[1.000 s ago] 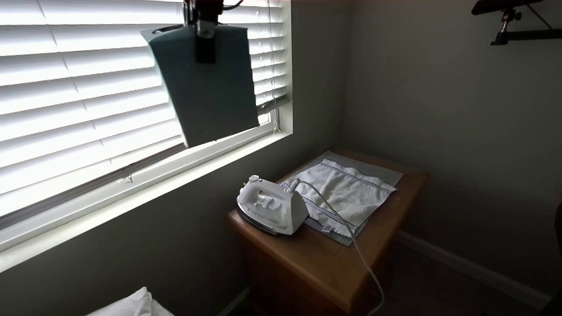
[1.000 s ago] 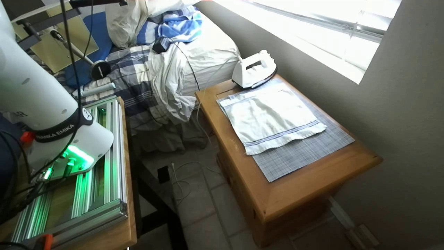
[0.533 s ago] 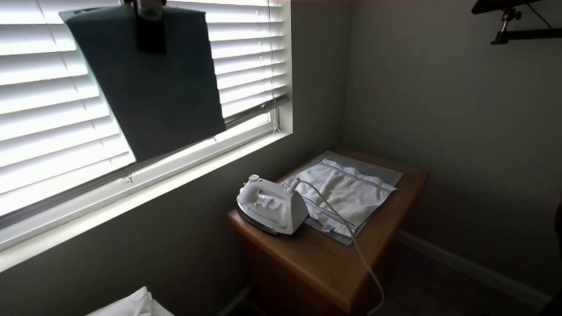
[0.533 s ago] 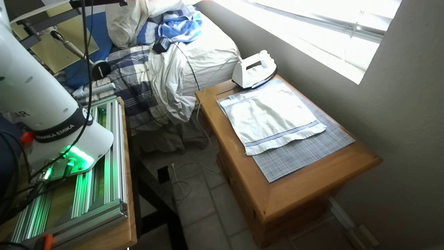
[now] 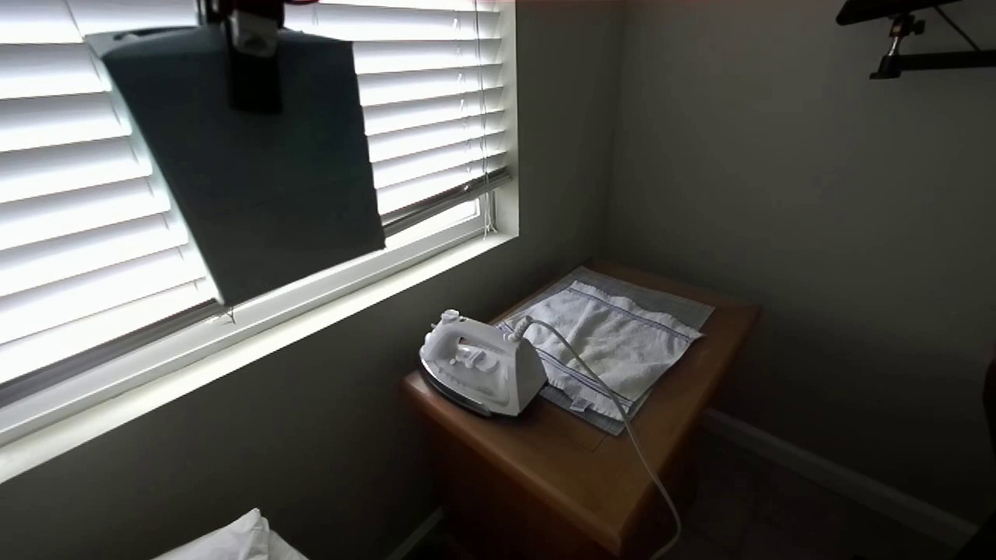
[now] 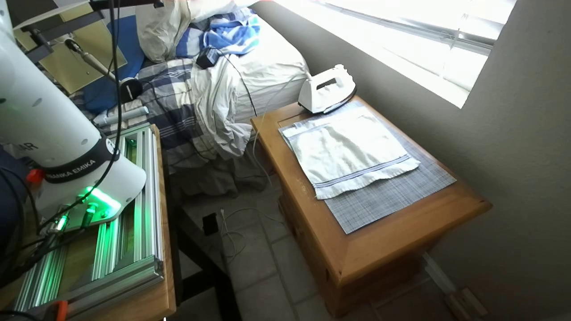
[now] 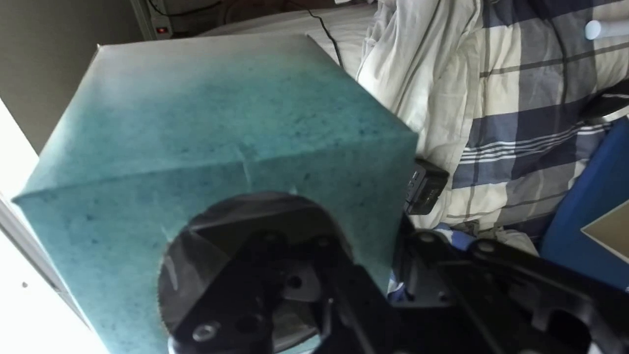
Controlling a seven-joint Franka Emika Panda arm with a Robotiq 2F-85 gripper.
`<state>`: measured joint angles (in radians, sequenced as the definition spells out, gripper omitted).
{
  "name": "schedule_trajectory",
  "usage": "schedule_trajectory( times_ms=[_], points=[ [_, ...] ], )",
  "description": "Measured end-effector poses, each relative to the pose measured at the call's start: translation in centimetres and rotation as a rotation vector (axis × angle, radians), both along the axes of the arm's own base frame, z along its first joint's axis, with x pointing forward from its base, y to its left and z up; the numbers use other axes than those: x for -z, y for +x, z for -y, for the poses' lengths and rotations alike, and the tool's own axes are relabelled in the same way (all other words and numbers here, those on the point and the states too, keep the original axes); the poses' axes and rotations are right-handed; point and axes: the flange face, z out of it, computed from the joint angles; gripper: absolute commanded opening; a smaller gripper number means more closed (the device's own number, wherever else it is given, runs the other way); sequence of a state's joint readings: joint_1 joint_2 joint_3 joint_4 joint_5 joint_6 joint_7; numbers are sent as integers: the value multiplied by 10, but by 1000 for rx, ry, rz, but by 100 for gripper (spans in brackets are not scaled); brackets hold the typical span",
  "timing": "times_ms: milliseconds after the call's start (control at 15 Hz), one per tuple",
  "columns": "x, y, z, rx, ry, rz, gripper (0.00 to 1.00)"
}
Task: Put the tissue box on the bed.
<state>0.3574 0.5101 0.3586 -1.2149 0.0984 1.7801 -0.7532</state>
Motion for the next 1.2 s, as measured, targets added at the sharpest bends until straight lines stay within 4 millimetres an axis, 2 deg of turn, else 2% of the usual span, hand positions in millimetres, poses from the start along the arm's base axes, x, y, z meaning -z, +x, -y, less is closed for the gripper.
schedule_trajectory(
  times_ms=[200, 533, 733, 933, 1200],
  points=[
    [40, -1, -31, -108, 74, -9, 1],
    [141, -5, -79, -258, 161, -87, 1],
    [189, -9, -100, -320, 195, -138, 1],
    [224, -12, -117, -375, 224, -162, 1],
    [251, -11, -133, -447, 268, -144, 1]
  ],
)
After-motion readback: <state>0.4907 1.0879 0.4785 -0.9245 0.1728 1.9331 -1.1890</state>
